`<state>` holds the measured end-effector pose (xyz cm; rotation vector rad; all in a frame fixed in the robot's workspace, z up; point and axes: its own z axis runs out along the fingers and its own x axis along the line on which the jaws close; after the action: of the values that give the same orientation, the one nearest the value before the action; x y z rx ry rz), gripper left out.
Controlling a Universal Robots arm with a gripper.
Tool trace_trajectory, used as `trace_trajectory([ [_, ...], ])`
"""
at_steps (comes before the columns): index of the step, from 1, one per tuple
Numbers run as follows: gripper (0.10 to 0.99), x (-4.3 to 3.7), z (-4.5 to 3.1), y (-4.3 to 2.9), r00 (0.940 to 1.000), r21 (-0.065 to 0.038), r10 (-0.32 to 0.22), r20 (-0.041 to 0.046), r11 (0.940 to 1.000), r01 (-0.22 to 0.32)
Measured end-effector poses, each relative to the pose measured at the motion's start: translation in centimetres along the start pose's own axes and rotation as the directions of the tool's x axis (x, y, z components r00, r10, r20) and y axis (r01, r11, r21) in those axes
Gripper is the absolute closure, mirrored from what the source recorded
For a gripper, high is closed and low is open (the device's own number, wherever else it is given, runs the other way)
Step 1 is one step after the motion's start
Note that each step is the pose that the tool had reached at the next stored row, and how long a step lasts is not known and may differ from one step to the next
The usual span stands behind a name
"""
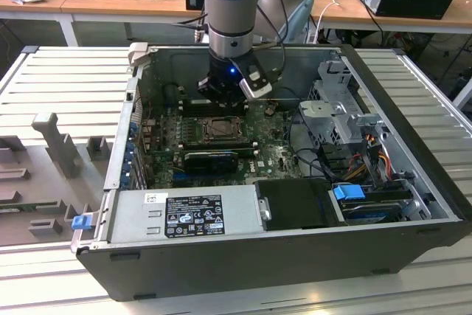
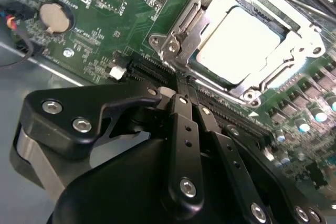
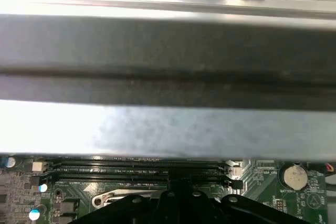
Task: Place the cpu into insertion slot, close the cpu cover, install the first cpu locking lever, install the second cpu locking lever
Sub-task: 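Install the first cpu locking lever, then install the second cpu locking lever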
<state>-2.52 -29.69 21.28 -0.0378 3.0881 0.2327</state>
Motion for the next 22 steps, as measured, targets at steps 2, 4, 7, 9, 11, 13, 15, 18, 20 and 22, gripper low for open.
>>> trace_trajectory([
  [2, 0.980, -0.03, -0.55, 0.08, 1.0000, 0.000, 0.000, 0.0000, 1.0000, 0.000],
  [4, 0.980, -0.03, -0.57, 0.07, 1.0000, 0.001, 0.000, 0.0000, 1.0000, 0.000],
  [7, 0.980, -0.02, -0.61, -0.17, 1.0000, 0.002, 0.000, -0.0001, 1.0000, 0.000],
  [9, 0.980, -0.02, -0.63, -0.27, 1.0000, 0.003, 0.000, -0.0002, 1.0000, 0.000],
  [11, 0.980, -0.01, -0.64, -0.39, 1.0000, 0.003, 0.000, -0.0001, 1.0000, 0.000],
  [13, 0.980, -0.01, -0.66, -0.49, 1.0000, 0.003, 0.000, -0.0001, 1.0000, 0.000],
  [15, 0.980, -0.01, -0.68, -0.62, 1.0000, 0.003, 0.000, -0.0001, 1.0000, 0.000],
  [18, 0.980, -0.01, -0.70, -0.82, 1.0000, 0.004, 0.000, -0.0001, 1.0000, 0.000],
  [20, 0.980, 0.00, -0.72, -0.88, 1.0000, 0.006, 0.000, -0.0002, 1.0000, 0.000],
  [22, 0.980, -0.01, -0.73, -0.95, 1.0000, 0.007, 0.000, -0.0003, 1.0000, 0.000],
])
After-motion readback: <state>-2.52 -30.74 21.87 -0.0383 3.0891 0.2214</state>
